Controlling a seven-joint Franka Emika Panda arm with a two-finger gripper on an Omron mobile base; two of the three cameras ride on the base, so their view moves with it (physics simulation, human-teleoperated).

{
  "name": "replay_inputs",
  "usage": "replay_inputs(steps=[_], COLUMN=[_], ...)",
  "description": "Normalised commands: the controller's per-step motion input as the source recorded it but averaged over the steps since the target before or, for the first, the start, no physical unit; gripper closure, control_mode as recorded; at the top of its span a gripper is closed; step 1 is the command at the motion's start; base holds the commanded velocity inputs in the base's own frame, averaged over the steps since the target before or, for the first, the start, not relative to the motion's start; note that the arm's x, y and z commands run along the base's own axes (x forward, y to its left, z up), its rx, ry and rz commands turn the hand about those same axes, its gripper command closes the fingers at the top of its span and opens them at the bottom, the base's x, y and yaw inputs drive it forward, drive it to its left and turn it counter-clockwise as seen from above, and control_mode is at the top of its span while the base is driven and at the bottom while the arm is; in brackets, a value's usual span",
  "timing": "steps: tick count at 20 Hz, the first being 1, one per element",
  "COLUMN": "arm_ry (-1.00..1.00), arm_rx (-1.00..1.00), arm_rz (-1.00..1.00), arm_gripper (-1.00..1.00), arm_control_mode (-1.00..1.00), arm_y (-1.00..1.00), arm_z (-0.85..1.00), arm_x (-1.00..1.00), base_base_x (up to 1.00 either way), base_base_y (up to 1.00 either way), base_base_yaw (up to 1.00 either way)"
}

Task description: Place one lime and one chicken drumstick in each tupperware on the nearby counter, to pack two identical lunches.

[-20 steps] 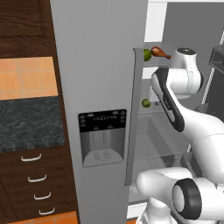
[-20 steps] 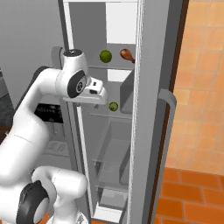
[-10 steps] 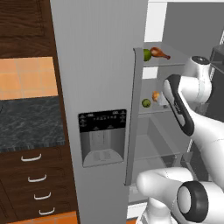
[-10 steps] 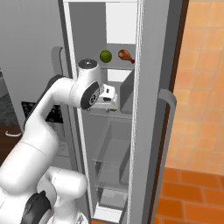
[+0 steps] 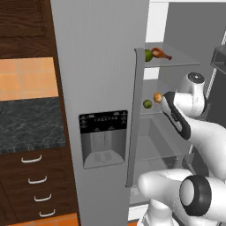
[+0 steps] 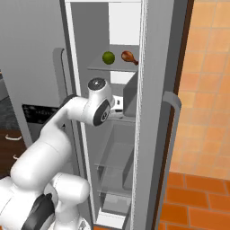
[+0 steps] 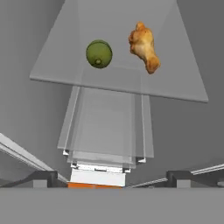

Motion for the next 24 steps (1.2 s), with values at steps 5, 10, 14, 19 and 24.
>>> replay_inputs(steps=[5, 10, 14, 19, 24], arm_ry=[0.00, 0.06, 0.03, 0.00, 0.00], arm_rx=[0.00, 0.03, 0.00, 0.00, 0.00], arm_rz=[0.10, 0.04, 0.08, 0.11, 0.10], arm_gripper=[-1.00, -1.00, -1.00, -1.00, -1.00], arm_control_mode=[-1.00, -1.00, -1.00, -1.00, -1.00], arm_y=[-0.25, -0.34, -0.20, -0.18, -0.05], arm_z=[0.00, 0.00, -0.03, -0.24, -0.36], arm_x=[0.53, 0.69, 0.60, 0.45, 0.48], base_base_x=[0.00, 0.00, 0.00, 0.00, 0.00], base_base_y=[0.00, 0.00, 0.00, 0.00, 0.00], base_base_yaw=[0.00, 0.00, 0.00, 0.00, 0.00])
